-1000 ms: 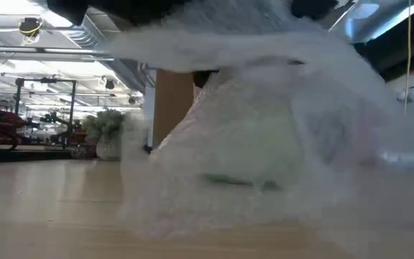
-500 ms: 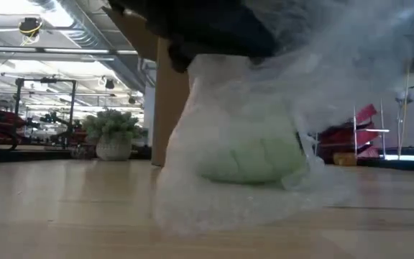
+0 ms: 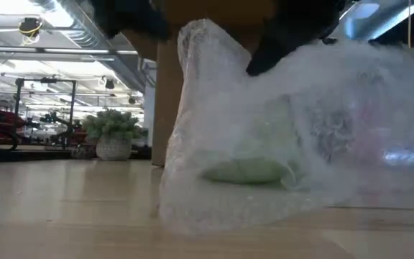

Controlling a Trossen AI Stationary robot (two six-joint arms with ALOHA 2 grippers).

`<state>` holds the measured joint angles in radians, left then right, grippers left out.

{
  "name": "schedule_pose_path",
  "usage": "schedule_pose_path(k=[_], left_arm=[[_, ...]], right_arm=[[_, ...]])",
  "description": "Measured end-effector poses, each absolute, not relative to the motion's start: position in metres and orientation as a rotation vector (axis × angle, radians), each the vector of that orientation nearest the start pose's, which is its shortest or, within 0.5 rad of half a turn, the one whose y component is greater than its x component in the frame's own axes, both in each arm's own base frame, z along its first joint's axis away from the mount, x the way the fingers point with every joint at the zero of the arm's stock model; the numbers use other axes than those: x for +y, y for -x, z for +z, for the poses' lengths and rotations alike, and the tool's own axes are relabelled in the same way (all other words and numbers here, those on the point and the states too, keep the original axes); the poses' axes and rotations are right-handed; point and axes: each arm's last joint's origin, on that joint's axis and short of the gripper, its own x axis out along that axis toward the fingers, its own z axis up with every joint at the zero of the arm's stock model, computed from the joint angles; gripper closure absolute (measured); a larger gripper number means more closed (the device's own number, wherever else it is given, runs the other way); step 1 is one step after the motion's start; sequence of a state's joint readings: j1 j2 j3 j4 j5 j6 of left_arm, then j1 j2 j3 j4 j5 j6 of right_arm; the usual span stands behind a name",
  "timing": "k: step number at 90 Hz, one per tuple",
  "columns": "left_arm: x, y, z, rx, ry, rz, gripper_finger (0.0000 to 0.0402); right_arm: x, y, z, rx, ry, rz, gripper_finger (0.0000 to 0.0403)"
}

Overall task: Wrap mug
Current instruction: Wrap the green mug with bubble wrap

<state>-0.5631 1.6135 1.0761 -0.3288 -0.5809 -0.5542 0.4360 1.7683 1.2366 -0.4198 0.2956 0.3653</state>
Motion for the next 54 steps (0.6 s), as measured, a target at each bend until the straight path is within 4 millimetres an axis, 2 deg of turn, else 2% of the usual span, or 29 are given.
schedule_pose_path(k=[11, 43, 54], left_arm=[[-0.163, -0.289, 0.202, 0.696, 0.088, 0.235, 0.0402], [-0.154, -0.319, 0.179, 0.614, 0.026, 0.225, 0.0402], [-0.147, -0.333, 0.173, 0.592, 0.033, 0.158, 0.0402]], right_arm=[[0.148, -0.338, 0.212, 0.894, 0.003, -0.035, 0.0265], [0.148, -0.331, 0.232, 0.91, -0.079, 0.01, 0.0265], [0.148, -0.33, 0.23, 0.936, -0.073, 0.009, 0.0265]])
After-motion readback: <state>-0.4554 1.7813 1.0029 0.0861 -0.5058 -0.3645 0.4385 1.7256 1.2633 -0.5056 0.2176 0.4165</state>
